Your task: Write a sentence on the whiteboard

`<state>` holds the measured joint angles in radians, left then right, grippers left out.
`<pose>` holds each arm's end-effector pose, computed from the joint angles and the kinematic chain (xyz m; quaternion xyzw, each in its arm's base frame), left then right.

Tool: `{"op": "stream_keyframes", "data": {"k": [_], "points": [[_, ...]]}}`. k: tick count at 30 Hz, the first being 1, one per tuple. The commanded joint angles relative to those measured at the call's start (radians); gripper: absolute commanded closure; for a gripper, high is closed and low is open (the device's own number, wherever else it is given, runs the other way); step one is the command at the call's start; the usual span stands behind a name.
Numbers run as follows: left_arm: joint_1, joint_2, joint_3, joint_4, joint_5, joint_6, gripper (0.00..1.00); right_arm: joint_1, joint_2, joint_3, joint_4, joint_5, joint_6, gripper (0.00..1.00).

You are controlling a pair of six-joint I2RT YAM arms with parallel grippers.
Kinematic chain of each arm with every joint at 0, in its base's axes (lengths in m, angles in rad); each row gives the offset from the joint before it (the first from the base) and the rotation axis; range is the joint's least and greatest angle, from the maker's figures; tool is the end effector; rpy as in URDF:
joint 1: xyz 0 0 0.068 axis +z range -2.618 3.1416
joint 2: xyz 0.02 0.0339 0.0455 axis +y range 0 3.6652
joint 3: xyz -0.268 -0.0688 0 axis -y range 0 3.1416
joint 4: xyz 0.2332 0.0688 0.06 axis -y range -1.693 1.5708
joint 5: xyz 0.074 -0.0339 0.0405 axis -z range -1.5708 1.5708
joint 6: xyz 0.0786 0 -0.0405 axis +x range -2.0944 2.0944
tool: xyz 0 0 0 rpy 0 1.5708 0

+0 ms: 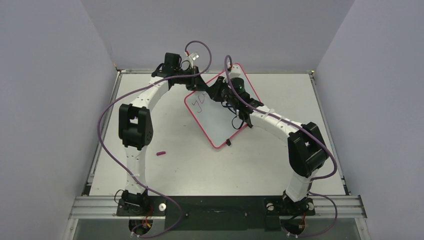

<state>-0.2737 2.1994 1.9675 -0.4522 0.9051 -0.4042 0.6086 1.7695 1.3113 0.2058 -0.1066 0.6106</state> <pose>0.4775 -0.1983 0.2576 0.1342 0.8229 -0.5008 0.2325 0.3693 0.2675 0.2889 -0.0318 0.7894 0.3847 0.4773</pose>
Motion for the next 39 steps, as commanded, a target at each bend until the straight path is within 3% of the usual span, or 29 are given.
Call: {"op": "stream_keyframes", "data": {"k": [1, 19, 31, 39], "points": [[-0.015, -0.087, 0.008, 0.058, 0.060, -0.013, 1.00, 0.011, 0.028, 0.039, 0.024, -0.022, 0.006, 1.00], [-0.015, -0.089, 0.006, 0.064, 0.063, -0.018, 1.00, 0.043, 0.007, -0.002, 0.052, -0.048, 0.001, 1.00], [-0.014, -0.086, 0.018, 0.066, 0.067, -0.026, 1.00, 0.035, -0.201, -0.106, 0.004, -0.008, -0.068, 1.00], [-0.015, -0.071, 0.049, 0.068, 0.083, -0.068, 1.00, -0.027, -0.248, -0.164, 0.002, 0.006, -0.085, 1.00]]}}
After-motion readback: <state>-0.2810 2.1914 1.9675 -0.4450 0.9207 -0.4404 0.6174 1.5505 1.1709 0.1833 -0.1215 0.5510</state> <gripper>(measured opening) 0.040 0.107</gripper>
